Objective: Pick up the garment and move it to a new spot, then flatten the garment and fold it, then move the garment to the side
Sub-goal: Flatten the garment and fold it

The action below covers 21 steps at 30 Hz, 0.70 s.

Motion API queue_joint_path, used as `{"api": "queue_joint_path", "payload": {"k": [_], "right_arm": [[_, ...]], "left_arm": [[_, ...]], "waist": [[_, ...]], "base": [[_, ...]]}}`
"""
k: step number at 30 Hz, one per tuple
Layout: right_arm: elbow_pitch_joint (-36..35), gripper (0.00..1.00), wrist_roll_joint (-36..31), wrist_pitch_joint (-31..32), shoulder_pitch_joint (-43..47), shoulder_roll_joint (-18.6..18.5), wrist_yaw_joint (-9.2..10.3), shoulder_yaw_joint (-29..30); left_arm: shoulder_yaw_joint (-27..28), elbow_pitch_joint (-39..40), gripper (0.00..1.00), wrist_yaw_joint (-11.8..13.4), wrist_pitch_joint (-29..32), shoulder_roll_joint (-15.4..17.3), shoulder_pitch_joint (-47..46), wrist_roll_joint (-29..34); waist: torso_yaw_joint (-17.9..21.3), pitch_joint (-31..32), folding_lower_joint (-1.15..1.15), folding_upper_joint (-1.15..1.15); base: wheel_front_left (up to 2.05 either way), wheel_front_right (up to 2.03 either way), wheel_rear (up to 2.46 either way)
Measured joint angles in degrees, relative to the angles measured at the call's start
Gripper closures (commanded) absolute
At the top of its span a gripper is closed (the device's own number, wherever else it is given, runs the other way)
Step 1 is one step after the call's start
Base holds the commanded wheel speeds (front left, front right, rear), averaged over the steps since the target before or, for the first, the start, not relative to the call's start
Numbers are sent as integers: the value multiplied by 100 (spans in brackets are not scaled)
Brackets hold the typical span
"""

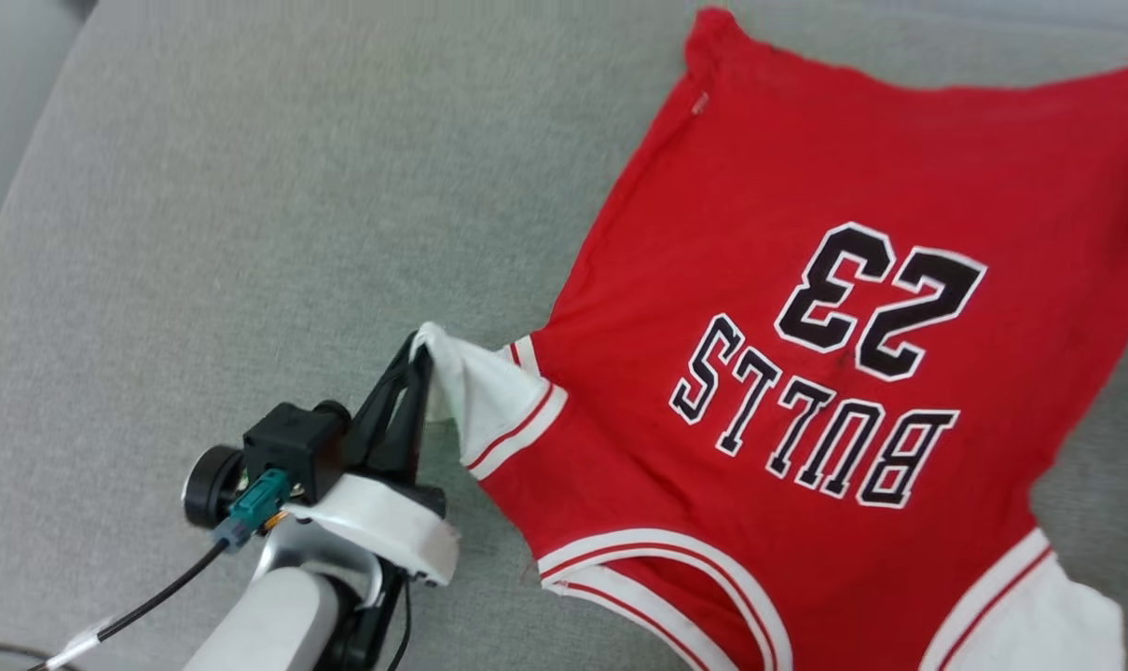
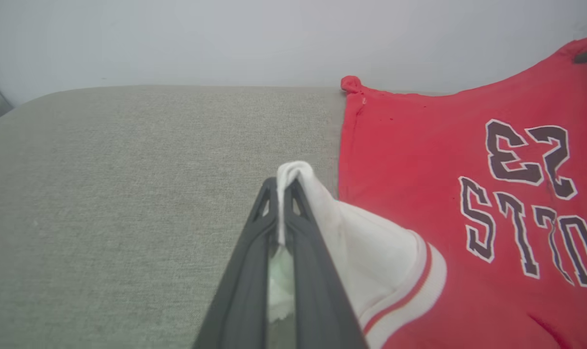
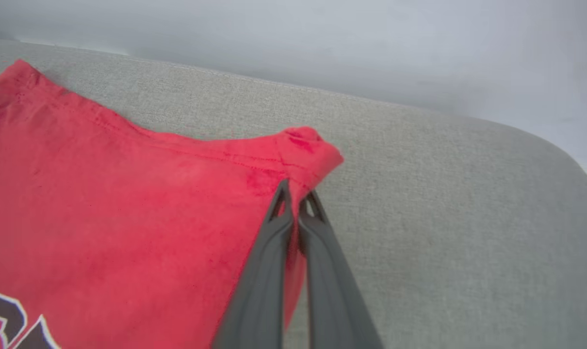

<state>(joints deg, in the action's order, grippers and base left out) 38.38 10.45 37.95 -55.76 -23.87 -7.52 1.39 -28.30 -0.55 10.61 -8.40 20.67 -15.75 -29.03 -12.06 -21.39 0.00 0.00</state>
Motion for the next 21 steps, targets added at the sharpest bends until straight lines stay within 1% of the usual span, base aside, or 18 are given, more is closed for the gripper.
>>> {"api": "queue_joint_path", "payload": {"k": [3,6,8,9,10,12,13,15,18,20,21], "right_arm": [[-452,100,233,133,603,-198,0,-323],[-959,100,515,476,1524,-447,0,-443],[-1356,100,694,731,2259,-547,0,-413],[-1356,100,694,731,2259,-547,0,-413],[-1701,100,868,1132,3091,-620,0,-296],[-2076,100,976,1414,3940,-608,0,-92],[-2285,100,1028,1543,4326,-569,0,37],[-2675,100,1098,1775,4993,-369,0,286],[-3133,100,1110,2169,5967,58,0,578],[-3393,100,1094,2386,6435,367,0,734],[-3530,96,1096,2413,6599,541,1,800]], "left_arm": [[120,-94,100,110,27,109,250,-90],[235,-170,100,226,75,219,524,-186],[332,-220,100,307,100,289,698,-270],[332,-220,100,307,100,289,698,-270],[405,-237,100,377,110,324,832,-316],[455,-252,100,425,112,396,944,-347],[479,-266,100,447,114,421,1001,-354],[516,-302,100,467,115,465,1112,-401],[545,-332,100,527,121,490,1246,-448],[538,-332,100,560,137,481,1304,-455],[538,-332,100,561,142,475,1314,-465]], "waist": [[176,313,0,0],[390,624,0,0],[553,816,-1,0],[553,816,-1,0],[699,1000,-1,0],[856,1150,-2,0],[935,1218,-2,0],[1079,1332,-2,0],[1258,1480,-2,0],[1358,1550,-2,0],[1397,1577,-2,0]], "base": [[0,0,0],[0,0,0],[0,0,0],[0,0,0],[0,0,0],[0,0,0],[0,0,0],[0,0,0],[0,0,0],[0,0,0],[0,0,0]]}}
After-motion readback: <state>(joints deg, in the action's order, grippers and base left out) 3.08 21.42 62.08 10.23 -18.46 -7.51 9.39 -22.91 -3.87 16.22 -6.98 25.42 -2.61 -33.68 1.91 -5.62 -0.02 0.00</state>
